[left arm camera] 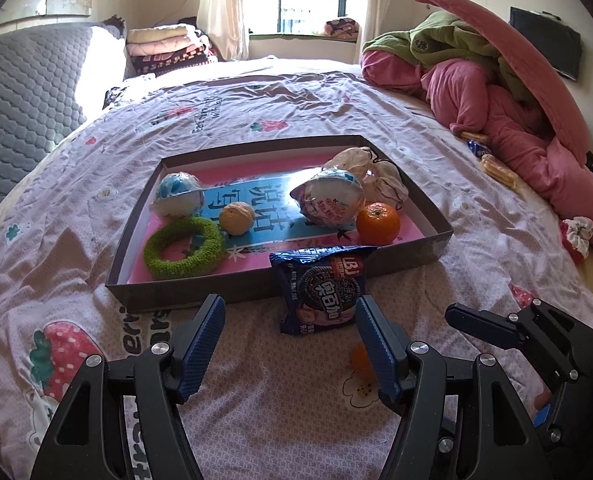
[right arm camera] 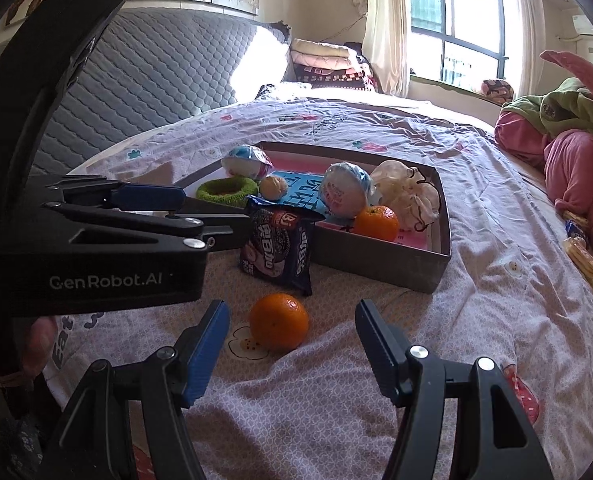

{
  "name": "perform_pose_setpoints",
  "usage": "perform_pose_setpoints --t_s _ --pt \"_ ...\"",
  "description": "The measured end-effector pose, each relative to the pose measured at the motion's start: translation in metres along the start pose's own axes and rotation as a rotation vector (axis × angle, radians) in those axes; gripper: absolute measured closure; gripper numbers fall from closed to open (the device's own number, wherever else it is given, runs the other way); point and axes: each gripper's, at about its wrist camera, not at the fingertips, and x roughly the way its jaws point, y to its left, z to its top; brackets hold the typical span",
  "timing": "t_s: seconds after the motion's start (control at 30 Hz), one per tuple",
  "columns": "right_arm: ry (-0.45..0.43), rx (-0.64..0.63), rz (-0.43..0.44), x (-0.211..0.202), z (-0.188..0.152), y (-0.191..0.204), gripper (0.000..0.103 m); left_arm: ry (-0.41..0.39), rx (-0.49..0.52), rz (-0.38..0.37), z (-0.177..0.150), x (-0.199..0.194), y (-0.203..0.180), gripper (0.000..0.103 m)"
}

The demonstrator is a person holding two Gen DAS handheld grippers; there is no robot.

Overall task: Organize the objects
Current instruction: 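Close the left tool on the blue cookie packet while the right tool reaches for the orange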

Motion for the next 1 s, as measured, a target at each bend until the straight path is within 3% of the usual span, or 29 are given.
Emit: perform_pose_setpoints --t_s 0.8,1.0 --pt "0.063 -0.028 0.006 0.039 -0.006 0.008 0.039 0.045 -0.029 -0.052 0.006 0.049 -0.009 0.034" --pt "0.07 -0.035 -0.013 0.043 -0.006 0.008 0.054 0.059 -0.043 -0.06 0.006 0.059 -0.009 0.034"
